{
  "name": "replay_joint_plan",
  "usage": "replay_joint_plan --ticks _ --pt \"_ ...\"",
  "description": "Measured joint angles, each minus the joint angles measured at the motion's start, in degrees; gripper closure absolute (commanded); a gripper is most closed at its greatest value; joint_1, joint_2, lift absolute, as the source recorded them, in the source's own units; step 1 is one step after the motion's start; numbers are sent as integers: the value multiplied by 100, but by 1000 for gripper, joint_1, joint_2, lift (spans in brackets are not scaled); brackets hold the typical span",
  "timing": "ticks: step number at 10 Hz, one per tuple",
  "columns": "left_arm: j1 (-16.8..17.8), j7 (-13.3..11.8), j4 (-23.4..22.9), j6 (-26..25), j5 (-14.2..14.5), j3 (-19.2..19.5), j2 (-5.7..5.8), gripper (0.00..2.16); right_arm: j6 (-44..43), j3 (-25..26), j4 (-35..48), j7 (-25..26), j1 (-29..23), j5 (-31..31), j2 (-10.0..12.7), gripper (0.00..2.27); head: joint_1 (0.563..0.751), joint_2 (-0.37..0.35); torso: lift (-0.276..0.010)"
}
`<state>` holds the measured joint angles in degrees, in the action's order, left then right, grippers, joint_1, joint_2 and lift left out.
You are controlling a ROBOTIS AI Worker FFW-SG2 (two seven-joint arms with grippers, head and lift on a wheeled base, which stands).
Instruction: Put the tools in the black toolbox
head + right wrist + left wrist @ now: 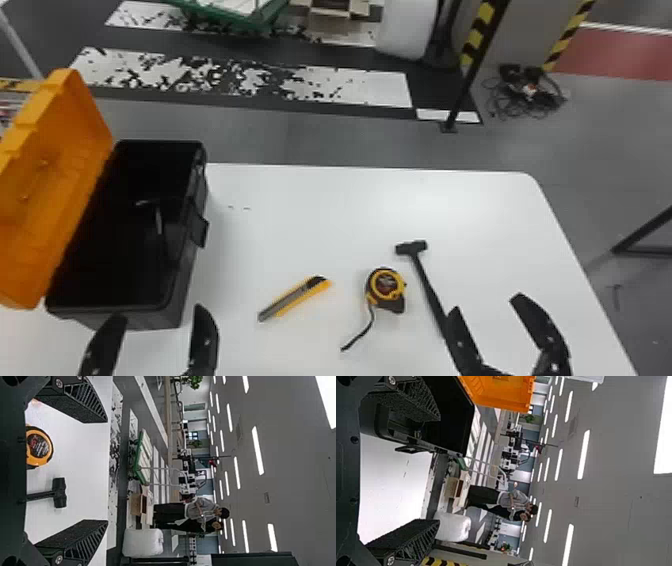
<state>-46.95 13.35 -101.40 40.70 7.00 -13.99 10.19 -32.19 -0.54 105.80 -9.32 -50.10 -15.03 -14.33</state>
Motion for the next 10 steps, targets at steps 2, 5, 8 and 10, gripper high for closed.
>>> replay_joint_plan --ticks 2,5,8,10 --pt "16 2 -18 -5 -6 -22 0 83 -85 10 -67 0 0 -5 0 100 695 -111 -39" --pt "-14 12 -27 28 -6 -25 0 83 -29 2 -70 7 22 -21 0 83 695 -111 -39" --pt "-9 1 -29 38 -6 -31 0 83 837 49 -13 45 125 -171 43 97 695 -120 -39" --pt "-7 1 -36 45 -4 -29 0 83 2447 134 302 122 289 -326 60 97 695 -119 -39"
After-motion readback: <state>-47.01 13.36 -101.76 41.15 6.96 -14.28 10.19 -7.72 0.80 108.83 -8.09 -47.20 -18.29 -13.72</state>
